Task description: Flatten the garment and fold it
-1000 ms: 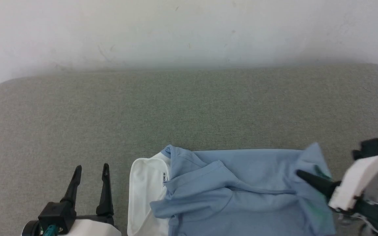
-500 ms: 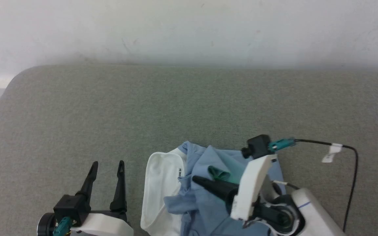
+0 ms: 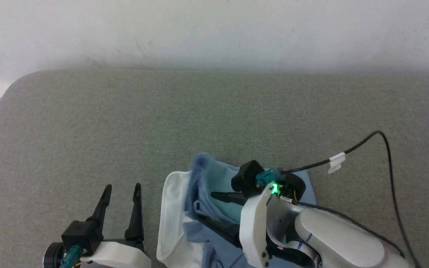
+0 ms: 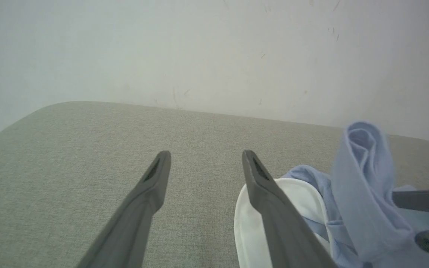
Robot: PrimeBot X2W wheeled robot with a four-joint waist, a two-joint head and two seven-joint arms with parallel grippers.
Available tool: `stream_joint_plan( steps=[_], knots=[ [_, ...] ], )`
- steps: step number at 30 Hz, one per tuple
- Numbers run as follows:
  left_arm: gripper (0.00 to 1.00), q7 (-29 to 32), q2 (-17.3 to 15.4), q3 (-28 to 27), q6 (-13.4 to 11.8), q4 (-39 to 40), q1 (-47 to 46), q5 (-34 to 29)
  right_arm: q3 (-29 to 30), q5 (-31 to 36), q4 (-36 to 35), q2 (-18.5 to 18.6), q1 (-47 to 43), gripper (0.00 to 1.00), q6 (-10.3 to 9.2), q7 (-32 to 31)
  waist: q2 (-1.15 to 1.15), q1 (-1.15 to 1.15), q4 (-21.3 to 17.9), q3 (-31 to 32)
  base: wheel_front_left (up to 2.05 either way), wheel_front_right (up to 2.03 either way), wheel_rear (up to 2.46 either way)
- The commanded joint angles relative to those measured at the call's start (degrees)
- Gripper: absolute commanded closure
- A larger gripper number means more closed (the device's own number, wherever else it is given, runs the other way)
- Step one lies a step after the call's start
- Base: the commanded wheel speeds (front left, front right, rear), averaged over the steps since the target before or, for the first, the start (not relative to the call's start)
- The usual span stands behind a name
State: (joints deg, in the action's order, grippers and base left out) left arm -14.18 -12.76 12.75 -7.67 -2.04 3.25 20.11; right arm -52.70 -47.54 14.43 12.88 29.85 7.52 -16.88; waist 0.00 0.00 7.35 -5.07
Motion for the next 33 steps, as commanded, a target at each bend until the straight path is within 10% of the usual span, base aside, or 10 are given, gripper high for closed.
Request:
stream_joint_plan(
  steps=[1, 6, 13, 22, 33],
  knots=[
    [0.00, -0.40, 0.05, -0.24, -0.11, -0.36, -0.46, 0.07, -4.72, 3.53, -1.38, 2.90, 3.38, 0.00, -0.03, 1.31, 0.00, 0.00, -1.27, 0.56, 0.00, 0.00, 0.00],
    [0.00, -0.49, -0.01, -0.42, -0.38, -0.52, 0.05, 0.13, -6.43, 8.96, -4.89, 7.81, 5.82, 0.00, -0.03, 8.41, 0.00, 0.00, -2.65, 1.81, 0.00, 0.00, 0.00],
    [0.00, -0.60, 0.05, -0.99, -1.20, -0.11, 1.19, 0.07, 12.44, 16.85, -6.24, 8.70, -3.95, 0.00, -0.03, 17.71, 0.00, 0.00, -4.69, 2.90, 0.00, 0.00, 0.00],
    [0.00, -0.71, -0.21, -2.02, -2.21, 0.68, 1.91, -0.40, 43.51, 28.36, -14.96, 2.70, -24.76, 0.00, -0.03, 21.68, 0.00, 0.00, -6.64, 3.41, 0.00, 0.00, 0.00],
    [0.00, -0.78, -0.72, -3.92, -2.70, 0.75, 2.39, -0.19, 55.84, 29.28, -21.82, -4.39, -37.08, 0.00, -0.03, 15.35, 0.00, 0.00, -7.52, 3.23, 0.00, 0.00, 0.00]
  ],
)
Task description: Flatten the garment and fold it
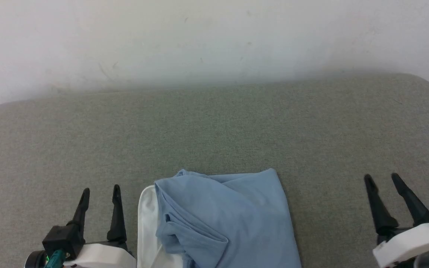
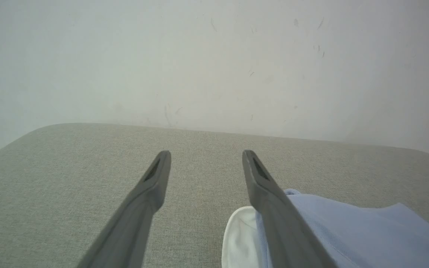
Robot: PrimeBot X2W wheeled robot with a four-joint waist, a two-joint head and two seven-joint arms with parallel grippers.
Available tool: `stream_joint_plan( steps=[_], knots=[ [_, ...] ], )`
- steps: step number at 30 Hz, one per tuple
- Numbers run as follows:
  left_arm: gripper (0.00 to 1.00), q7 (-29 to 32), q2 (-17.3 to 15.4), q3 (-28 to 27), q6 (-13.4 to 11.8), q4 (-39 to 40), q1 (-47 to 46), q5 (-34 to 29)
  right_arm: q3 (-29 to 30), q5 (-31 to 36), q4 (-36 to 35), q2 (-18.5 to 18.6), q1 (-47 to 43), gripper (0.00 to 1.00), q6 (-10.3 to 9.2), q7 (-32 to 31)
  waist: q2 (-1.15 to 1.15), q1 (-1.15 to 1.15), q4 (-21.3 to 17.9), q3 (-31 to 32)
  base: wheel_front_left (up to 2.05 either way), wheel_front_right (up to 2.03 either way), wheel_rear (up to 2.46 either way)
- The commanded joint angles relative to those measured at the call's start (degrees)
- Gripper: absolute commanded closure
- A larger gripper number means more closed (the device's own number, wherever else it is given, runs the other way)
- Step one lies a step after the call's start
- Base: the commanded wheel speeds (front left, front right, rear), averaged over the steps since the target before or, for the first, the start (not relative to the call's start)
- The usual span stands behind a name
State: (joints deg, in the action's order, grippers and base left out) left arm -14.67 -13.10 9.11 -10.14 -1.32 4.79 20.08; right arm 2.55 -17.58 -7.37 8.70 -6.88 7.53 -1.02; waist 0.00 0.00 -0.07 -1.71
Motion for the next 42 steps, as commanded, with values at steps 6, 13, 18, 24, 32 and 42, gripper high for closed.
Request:
stream_joint_plan(
  steps=[6, 13, 18, 24, 32, 42],
  knots=[
    [0.00, -0.31, -0.67, -0.82, -0.16, -0.44, 0.83, -0.44, 8.62, -13.08, 8.79, -0.30, 1.94, 0.00, -0.04, -17.22, 0.00, 0.00, 0.16, -0.69, 0.00, 0.00, 0.00],
    [0.00, -0.32, -0.07, 0.23, 0.52, -1.15, -0.46, -1.14, 13.26, -28.18, 22.99, -1.86, 8.61, 0.00, -0.04, -39.64, 0.00, 0.00, 2.82, -1.34, 0.00, 0.00, 0.00],
    [0.00, -0.32, 0.65, 0.61, 0.94, -1.27, -1.08, -1.44, 10.50, -34.89, 27.18, -4.30, 12.96, 0.00, -0.04, -44.88, 0.00, 0.00, 4.66, -2.07, 0.00, 0.00, 0.00],
    [0.00, -0.32, 1.28, 0.94, 1.71, -1.95, -1.97, -1.73, 5.29, -40.88, 34.00, -5.60, 17.66, 0.00, -0.04, -46.11, 0.00, 0.00, 6.25, -2.53, 0.00, 0.00, 0.00],
    [0.00, -0.32, 1.74, 0.56, 2.28, -2.62, -1.78, -2.18, -3.93, -38.54, 38.28, -4.77, 18.99, 1.00, -0.04, -44.86, 0.00, 0.00, 6.03, -1.59, 0.00, 0.00, 0.00],
    [0.00, -0.32, 1.83, -0.33, 2.78, -2.19, -0.46, -2.37, -24.78, -17.56, 20.43, 11.80, 19.77, 1.00, -0.04, -32.24, 0.00, 0.00, -0.45, -0.23, 0.00, 0.00, 0.00]
  ],
)
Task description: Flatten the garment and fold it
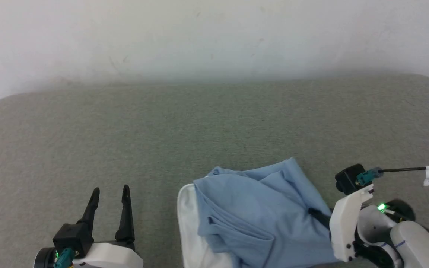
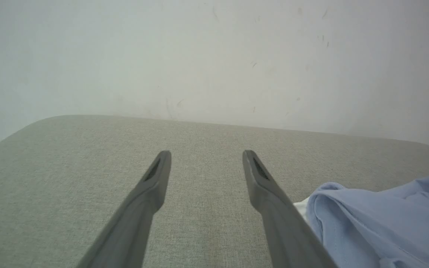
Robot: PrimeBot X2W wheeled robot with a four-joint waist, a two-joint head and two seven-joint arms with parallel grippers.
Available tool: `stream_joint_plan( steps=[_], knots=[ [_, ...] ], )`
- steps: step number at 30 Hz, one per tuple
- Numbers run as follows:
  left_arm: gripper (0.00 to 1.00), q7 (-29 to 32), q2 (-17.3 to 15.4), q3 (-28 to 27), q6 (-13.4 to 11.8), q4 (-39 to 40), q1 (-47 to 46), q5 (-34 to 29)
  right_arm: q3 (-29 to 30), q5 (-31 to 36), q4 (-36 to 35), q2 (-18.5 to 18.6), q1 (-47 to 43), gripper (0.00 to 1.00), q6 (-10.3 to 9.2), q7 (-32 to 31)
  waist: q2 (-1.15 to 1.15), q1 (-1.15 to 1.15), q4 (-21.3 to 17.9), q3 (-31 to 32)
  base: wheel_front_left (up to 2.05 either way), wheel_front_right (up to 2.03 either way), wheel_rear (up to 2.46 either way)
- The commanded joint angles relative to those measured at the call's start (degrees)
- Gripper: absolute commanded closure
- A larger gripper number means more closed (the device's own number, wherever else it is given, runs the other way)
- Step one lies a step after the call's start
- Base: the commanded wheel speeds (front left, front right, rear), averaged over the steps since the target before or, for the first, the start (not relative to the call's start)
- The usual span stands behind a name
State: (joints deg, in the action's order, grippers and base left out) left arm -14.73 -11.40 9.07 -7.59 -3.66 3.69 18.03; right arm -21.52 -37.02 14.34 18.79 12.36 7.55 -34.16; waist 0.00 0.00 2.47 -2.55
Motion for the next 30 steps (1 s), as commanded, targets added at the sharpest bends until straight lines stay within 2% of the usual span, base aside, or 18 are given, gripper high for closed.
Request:
stream_joint_plan(
  steps=[1, 6, 11, 16, 19, 27, 28, 29, 30],
  knots=[
    [0.00, -0.27, 0.26, -0.36, 0.26, 0.32, 0.72, -0.34, -1.61, 3.87, -2.76, 3.22, 0.73, 1.00, -0.06, 1.48, 0.00, 0.00, -3.99, 0.55, 0.00, 0.00, 0.00],
    [0.00, -0.27, 1.06, -0.84, 0.42, 1.36, 0.72, -0.52, -2.82, 9.78, -8.69, 8.96, 1.18, 1.00, -0.06, 0.13, 0.00, 0.00, -9.98, -0.87, 0.00, 0.00, 0.00],
    [0.00, -0.27, 1.06, -0.90, 1.11, 2.33, -0.99, -1.26, 1.25, 10.89, -8.56, 12.24, 1.86, 1.00, -0.06, -1.10, 0.00, 0.00, -16.12, -4.79, 0.00, 0.00, 0.00],
    [0.00, -0.25, 0.25, -0.30, 1.99, 2.82, -3.95, -2.12, 5.31, 11.30, -3.18, 13.59, 4.06, 1.00, -0.06, 1.81, 0.00, 0.00, -19.65, -9.36, 0.00, 0.00, 0.00],
    [0.00, 0.39, -0.47, 0.43, 2.47, 3.40, -6.62, -2.98, 8.97, 12.33, 3.04, 13.69, 6.78, 1.00, -0.06, 6.67, 0.00, 0.00, -21.32, -12.98, 0.00, 0.00, 0.00],
    [0.00, 1.97, -1.99, 1.70, 3.35, 4.05, -12.13, -4.50, 17.82, 15.05, 20.73, 8.99, 15.18, 1.00, -0.06, 22.72, 0.00, 0.00, -22.99, -18.81, 0.00, 0.00, 0.00],
    [0.00, 1.95, -2.06, 1.76, 3.39, 3.96, -12.33, -4.52, 18.26, 15.26, 22.49, 8.14, 15.92, 0.58, -0.06, 25.03, 0.00, 0.00, -23.03, -18.92, 0.00, 0.00, 0.00],
    [0.00, 1.94, -2.14, 1.78, 3.42, 3.88, -12.49, -4.50, 18.82, 15.82, 24.25, 7.54, 16.61, 0.00, -0.06, 27.56, 0.00, 0.00, -23.10, -19.01, 0.00, 0.00, 0.00],
    [0.00, 1.92, -2.18, 1.78, 3.43, 3.78, -12.61, -4.45, 19.07, 16.25, 26.25, 6.83, 17.03, 0.00, -0.06, 29.28, 0.00, 0.00, -23.12, -18.97, 0.00, 0.00, 0.00]
  ],
)
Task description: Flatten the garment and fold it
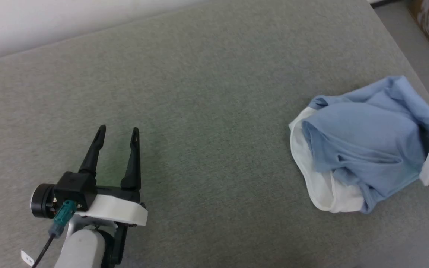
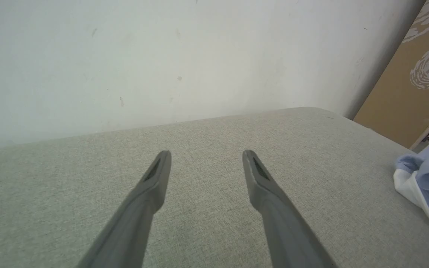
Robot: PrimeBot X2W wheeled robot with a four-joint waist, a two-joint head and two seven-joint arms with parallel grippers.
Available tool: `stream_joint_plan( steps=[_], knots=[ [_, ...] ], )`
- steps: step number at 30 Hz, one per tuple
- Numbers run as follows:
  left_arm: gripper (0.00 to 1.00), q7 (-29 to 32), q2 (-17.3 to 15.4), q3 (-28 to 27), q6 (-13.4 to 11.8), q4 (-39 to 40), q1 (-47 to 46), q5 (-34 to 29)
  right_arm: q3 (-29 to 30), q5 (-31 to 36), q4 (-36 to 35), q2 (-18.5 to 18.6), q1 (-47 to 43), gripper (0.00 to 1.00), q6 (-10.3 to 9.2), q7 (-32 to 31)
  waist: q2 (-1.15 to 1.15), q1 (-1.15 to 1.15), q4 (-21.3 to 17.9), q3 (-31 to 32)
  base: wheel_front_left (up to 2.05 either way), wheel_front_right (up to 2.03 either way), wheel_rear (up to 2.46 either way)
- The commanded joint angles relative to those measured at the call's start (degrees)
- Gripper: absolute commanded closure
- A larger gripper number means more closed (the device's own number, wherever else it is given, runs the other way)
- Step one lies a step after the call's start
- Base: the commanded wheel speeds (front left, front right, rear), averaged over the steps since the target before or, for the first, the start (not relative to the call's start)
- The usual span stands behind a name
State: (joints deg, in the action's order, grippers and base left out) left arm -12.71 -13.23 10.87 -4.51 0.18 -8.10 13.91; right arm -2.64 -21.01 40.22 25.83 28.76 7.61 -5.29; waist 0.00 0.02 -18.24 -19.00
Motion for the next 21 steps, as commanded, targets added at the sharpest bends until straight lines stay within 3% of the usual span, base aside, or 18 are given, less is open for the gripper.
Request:
stream_joint_plan(
  steps=[1, 6, 11, 15, 21],
  knots=[
    [0.00, -0.14, -0.35, -0.01, 0.37, -0.21, -0.86, -0.25, 0.23, 0.62, 2.24, -0.80, 0.96, 0.00, -0.12, 1.96, 0.00, -0.02, -2.40, -2.39, 0.00, 0.00, 0.00],
    [0.00, -0.59, -0.12, -0.11, 0.41, -1.24, -0.49, 0.47, 0.45, 1.65, 8.76, -2.73, 1.26, 0.00, -0.12, 9.84, 0.00, -0.02, -2.28, -0.37, 0.00, 0.00, 0.00],
    [0.00, -1.36, 0.75, -0.83, -0.12, -2.39, 1.57, 1.58, 1.95, 1.76, 9.12, -4.80, -1.35, 0.00, -0.12, 17.29, 0.00, -0.02, -1.78, 3.73, 0.00, 0.00, 0.00],
    [0.00, -1.79, 1.83, -1.18, -0.54, -2.85, 3.71, 2.38, 2.66, 2.54, 4.74, -6.26, -5.01, 0.00, -0.12, 19.39, 0.00, -0.02, -0.45, 7.31, 0.00, 0.00, 0.00],
    [0.00, -2.10, 3.12, -1.35, -0.44, -3.97, 6.02, 3.33, 4.22, 3.77, -7.91, -10.20, -13.23, 0.00, -0.12, 20.08, 0.00, -0.02, 4.13, 11.81, 0.00, 0.00, 0.00]
  ],
)
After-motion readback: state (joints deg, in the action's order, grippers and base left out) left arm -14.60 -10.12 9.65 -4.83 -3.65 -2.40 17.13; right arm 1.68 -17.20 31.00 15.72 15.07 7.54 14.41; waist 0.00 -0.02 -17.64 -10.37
